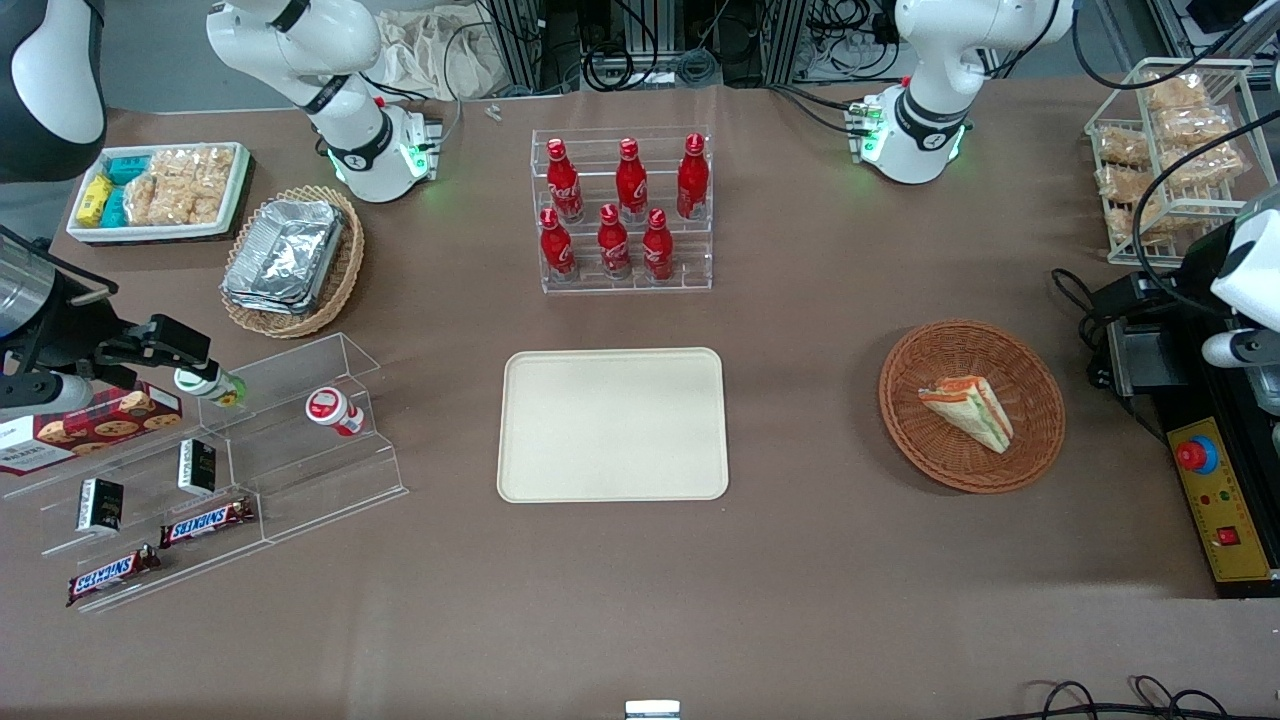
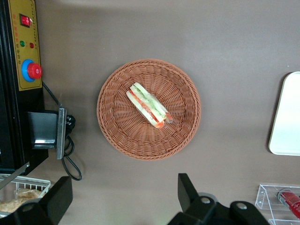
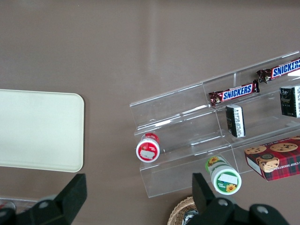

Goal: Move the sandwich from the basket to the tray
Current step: 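Move the left gripper over the wicker basket toward the sandwich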

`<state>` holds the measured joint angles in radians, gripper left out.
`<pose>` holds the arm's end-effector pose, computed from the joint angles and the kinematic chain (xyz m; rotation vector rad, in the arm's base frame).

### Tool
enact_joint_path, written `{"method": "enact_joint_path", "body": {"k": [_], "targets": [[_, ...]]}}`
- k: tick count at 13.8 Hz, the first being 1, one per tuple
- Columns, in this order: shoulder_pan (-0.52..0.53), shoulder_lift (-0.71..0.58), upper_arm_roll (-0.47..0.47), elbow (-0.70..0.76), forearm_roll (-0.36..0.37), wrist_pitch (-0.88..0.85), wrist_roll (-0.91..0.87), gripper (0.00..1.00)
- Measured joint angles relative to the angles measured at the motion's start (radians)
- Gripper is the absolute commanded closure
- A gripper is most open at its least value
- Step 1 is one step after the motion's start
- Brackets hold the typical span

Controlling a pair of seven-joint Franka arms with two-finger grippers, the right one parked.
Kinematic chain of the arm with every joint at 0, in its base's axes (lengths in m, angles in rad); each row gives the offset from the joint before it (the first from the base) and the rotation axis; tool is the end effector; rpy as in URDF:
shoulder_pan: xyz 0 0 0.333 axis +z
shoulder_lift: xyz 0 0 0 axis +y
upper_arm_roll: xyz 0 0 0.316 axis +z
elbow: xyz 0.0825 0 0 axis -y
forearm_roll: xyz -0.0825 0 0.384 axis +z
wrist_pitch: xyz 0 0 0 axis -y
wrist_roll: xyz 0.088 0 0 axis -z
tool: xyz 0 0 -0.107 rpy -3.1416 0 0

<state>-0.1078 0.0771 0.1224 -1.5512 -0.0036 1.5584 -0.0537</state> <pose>0.5748 0.0054 0.5894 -3.1307 -0.1070 0.1084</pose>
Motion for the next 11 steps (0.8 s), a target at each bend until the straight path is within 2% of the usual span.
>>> {"method": "enact_joint_path", "body": {"k": [6, 11], "targets": [[0.000, 0.014, 0.000, 0.005, 0.000, 0.011, 0.000, 0.00], [-0.005, 0.020, 0.000, -0.056, 0.000, 0.019, 0.000, 0.00]]}}
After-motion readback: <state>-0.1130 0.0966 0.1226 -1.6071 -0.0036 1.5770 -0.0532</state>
